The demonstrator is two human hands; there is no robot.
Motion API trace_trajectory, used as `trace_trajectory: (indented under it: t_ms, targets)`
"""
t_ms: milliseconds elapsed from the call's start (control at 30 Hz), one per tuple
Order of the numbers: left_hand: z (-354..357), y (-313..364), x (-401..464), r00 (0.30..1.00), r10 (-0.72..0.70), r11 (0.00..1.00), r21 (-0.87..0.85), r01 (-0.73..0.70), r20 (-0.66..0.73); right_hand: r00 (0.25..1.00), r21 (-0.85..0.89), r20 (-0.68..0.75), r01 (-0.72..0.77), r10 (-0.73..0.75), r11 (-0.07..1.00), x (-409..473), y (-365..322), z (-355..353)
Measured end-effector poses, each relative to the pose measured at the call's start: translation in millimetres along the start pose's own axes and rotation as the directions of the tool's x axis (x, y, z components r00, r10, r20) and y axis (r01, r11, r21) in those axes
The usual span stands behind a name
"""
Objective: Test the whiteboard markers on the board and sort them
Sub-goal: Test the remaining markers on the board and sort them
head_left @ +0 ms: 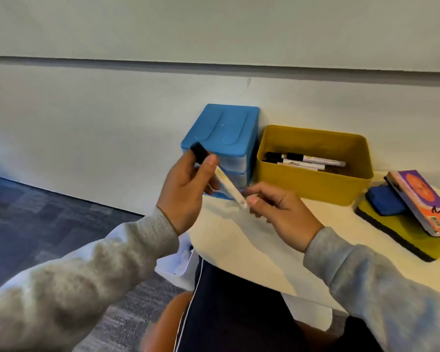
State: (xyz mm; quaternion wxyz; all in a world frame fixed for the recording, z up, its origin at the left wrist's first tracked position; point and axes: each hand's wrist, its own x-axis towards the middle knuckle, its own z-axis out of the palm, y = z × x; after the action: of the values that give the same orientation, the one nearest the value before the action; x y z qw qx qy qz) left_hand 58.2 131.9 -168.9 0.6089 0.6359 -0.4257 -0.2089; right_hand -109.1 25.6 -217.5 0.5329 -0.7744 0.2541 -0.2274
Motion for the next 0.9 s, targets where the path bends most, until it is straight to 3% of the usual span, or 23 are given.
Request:
trace_trajectory:
  t_ms: [100,167,233,267,367,433,500,633,900]
  targets:
    - [-31.3,0.0,6.4,0.965,0.263,0.950,0.172,-0.262,0.014,0.999,-0.306,-0.010,0.034,-0.039,0.951,14.2,29.8,27.8]
    - [-49.3,-5.4,10.2,0.958,0.266,0.914,0.290,-0.285,0.104,0.995,-0.535,-0.055,0.043,-0.085,0.844,16.2,44.7,43.9]
    - [-64.1,-22.1,15.8,0.955,0.129,0.845,0.475,-0.248,0.268,0.985,-0.656,-0.098,0.046,-0.144,0.754,14.3,51.0,50.8]
    - [-71.1,-35.7,19.2,0.934,-0.016,0.786,0.582,-0.209,0.357,0.980,-0.685,-0.106,0.051,-0.169,0.727,12.7,51.2,51.5]
    - [-86.9,-86.8,27.6,0.740,-0.515,0.587,0.807,-0.063,0.432,0.976,-0.707,-0.101,0.068,-0.195,0.704,12.3,52.2,51.3]
    - [-92.0,-122.2,29.9,0.626,-0.697,0.471,0.881,0.032,0.350,0.975,-0.708,-0.102,0.068,-0.197,0.703,12.6,53.1,51.4]
    - [-95.5,-152.4,31.9,0.576,-0.772,0.387,0.917,0.092,0.268,0.975,-0.715,-0.104,0.063,-0.195,0.696,12.4,53.9,52.4]
    - [-99.4,-195.4,41.4,0.546,-0.813,0.272,0.961,0.047,0.203,0.981,-0.722,-0.094,0.051,-0.171,0.690,13.9,53.4,51.9]
    - [-89.0,-241.4,54.2,0.563,-0.819,0.246,0.955,0.167,0.113,0.986,-0.724,-0.072,0.053,-0.152,0.687,15.0,55.9,51.9]
